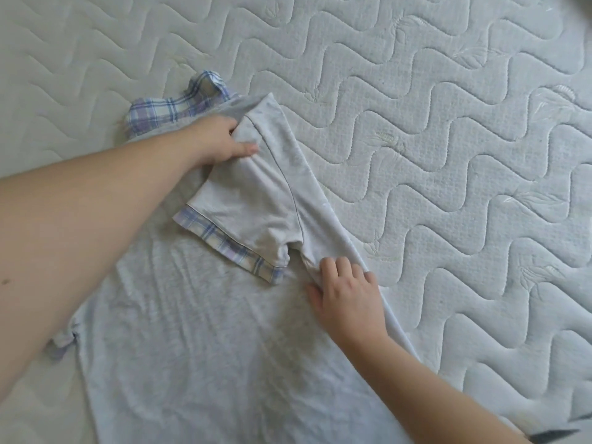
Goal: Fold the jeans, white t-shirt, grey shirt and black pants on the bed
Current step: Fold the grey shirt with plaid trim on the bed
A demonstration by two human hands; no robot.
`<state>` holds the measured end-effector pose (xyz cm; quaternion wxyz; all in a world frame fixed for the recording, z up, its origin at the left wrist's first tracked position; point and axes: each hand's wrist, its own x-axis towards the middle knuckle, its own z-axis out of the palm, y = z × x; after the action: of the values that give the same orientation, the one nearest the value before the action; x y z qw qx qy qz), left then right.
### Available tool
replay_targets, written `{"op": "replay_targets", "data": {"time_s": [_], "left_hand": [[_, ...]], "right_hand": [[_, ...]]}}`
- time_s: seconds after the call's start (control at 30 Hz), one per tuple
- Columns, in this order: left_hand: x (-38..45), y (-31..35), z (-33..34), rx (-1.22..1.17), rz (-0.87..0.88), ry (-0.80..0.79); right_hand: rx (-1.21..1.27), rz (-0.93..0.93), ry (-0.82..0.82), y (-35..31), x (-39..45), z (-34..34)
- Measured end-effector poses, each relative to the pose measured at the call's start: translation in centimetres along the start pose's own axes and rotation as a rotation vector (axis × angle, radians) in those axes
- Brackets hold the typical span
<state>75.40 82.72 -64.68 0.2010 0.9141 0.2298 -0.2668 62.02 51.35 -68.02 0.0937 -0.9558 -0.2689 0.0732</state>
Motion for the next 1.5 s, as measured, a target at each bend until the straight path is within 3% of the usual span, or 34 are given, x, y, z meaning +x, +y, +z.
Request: {"op": "replay_targets", "data": {"time_s": [0.1, 0.2, 0.27, 0.33, 0.5, 0.6, 0.7, 0.8, 0.87, 1.0, 1.1, 1.2, 1.37, 1.5], "left_hand": [[-1.3, 0.7, 0.4, 0.044, 0.006, 0.261], [-4.6, 2.8, 2.3, -0.13, 0.069, 0.575], [-8.1, 4.9, 4.6, -0.293, 0.127, 0.663], [-12.0, 6.6, 8.1, -0.404, 0.109, 0.601], [-19.2, 8.5, 18.5, -0.59, -0.178, 0.18], [-20.8, 9.8, 21.5, -0.883, -0.351, 0.041], [-21.4, 11.4, 22.8, -1.059, -0.359, -0.094], [-22.1, 12.8, 23.2, -1.105, -0.368, -0.064], [-22.8, 13.6, 23.3, -1.266, -0.396, -0.086], [-23.7, 14.1, 24.5, -1.336, -0.455, -0.001], [-24.7, 14.8, 25.7, -1.423, -0.384, -0.152], [-25.9, 15.4, 27.0, -1.32, -0.351, -0.253], [-27.2, 14.1, 28.2, -0.927, -0.259, 0.093], [-28.4, 12.8, 29.4, -0.894, -0.291, 0.14]], "right_hand": [[0.046, 0.024, 0.002, 0.0, -1.2, 0.0], [0.024, 0.011, 0.002, 0.5, -3.1, -0.1], [-0.019, 0.03, 0.004, 1.2, -4.8, -0.2], [-0.067, 0.043, -0.004, 2.0, -6.8, -0.3], [-0.127, 0.088, -0.008, 3.8, -12.4, -0.5], [-0.163, 0.146, -0.023, 4.6, -15.1, -0.4], [-0.173, 0.209, -0.047, 5.6, -17.4, -0.6], [-0.192, 0.262, -0.07, 6.8, -19.1, -1.3], [-0.208, 0.306, -0.102, 7.3, -20.0, -2.0], [-0.244, 0.38, -0.266, 8.2, -22.0, -3.1], [-0.23, 0.399, -0.31, 8.3, -23.5, -3.8], [-0.19, 0.375, -0.251, 7.4, -24.2, -4.5], [-0.15, 0.246, -0.161, 6.1, -25.5, -4.6], [-0.139, 0.166, -0.134, 5.1, -26.7, -4.4]]}}
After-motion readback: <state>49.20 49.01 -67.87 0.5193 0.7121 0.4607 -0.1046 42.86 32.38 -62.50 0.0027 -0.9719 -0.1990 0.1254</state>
